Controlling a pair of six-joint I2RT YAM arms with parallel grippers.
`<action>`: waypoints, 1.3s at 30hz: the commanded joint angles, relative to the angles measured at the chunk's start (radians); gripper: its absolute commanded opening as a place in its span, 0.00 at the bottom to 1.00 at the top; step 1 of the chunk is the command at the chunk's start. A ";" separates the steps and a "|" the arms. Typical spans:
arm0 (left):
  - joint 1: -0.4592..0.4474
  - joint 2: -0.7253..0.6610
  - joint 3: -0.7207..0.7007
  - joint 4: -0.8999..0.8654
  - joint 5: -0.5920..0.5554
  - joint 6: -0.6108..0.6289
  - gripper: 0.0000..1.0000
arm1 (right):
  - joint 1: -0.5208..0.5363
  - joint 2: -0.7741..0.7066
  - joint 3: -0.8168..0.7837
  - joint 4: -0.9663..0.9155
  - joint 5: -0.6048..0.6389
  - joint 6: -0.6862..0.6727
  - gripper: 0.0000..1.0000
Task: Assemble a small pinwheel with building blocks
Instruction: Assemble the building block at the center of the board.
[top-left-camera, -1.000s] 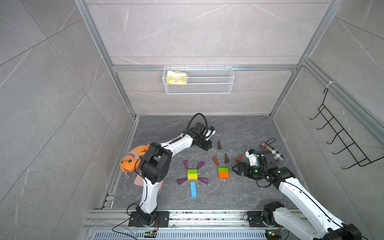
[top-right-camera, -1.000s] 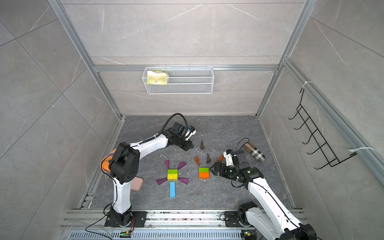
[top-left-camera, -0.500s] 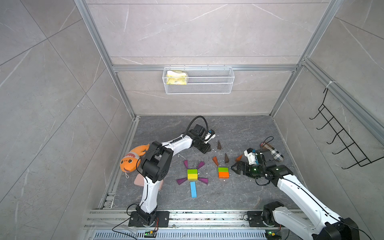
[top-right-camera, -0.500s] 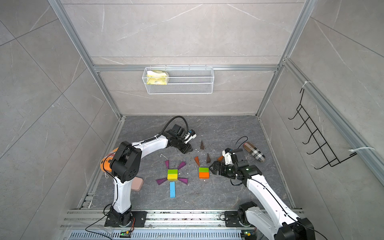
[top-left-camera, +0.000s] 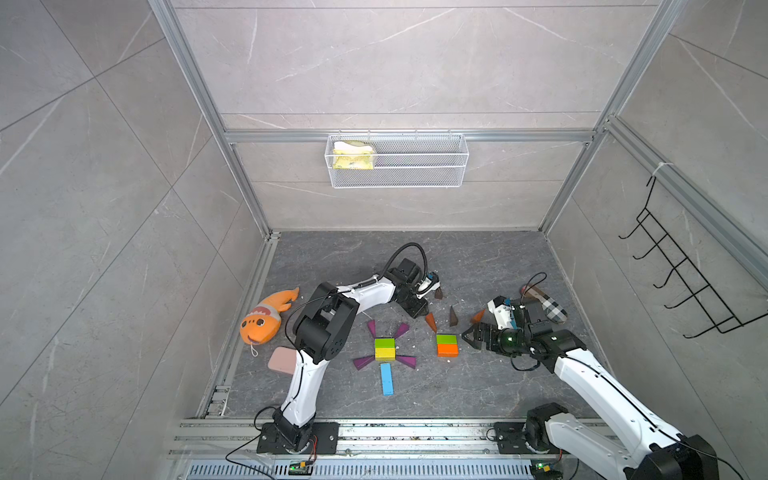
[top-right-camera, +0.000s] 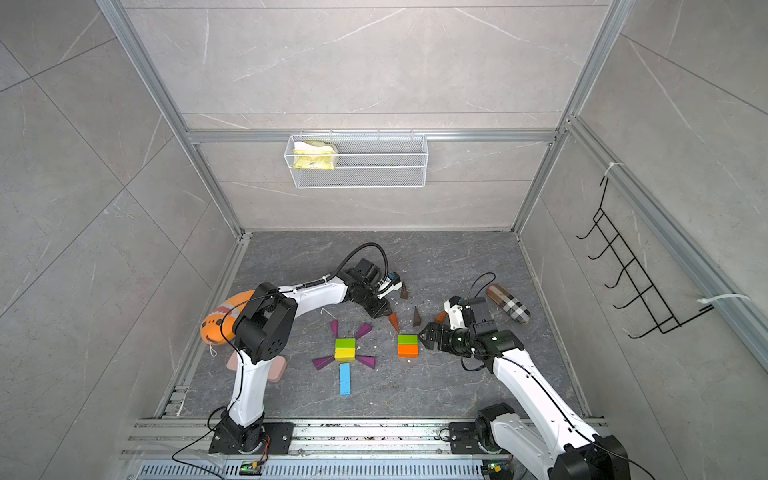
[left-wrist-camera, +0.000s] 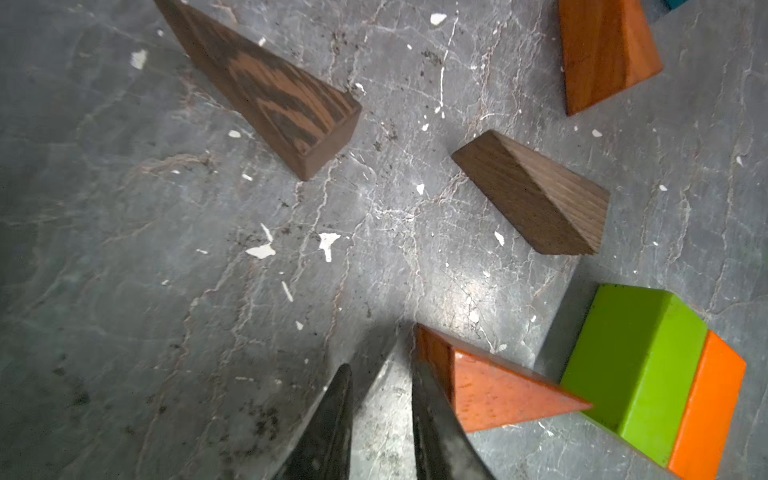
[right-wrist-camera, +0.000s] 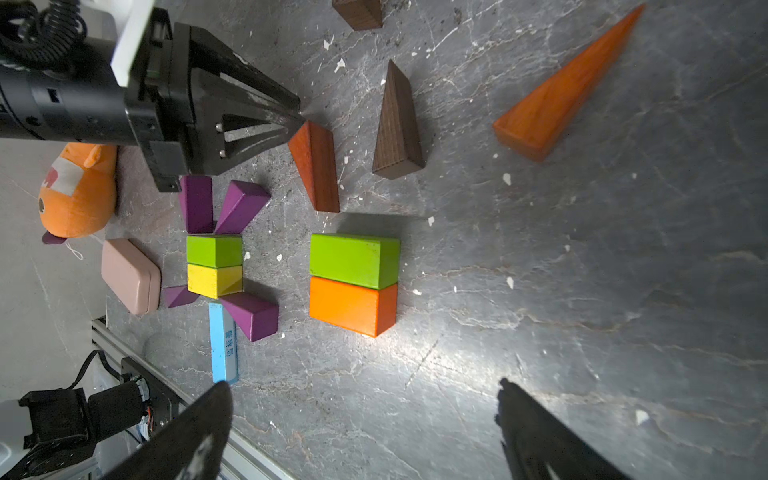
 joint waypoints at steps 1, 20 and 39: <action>-0.002 -0.003 0.030 -0.004 -0.017 0.029 0.28 | -0.002 0.010 0.025 -0.007 0.015 -0.011 0.99; -0.015 0.004 0.037 -0.010 0.000 0.022 0.30 | -0.003 0.027 0.027 0.002 0.014 -0.006 1.00; -0.015 -0.117 0.038 0.001 -0.245 -0.018 0.35 | -0.003 0.219 0.230 -0.087 0.330 0.079 0.91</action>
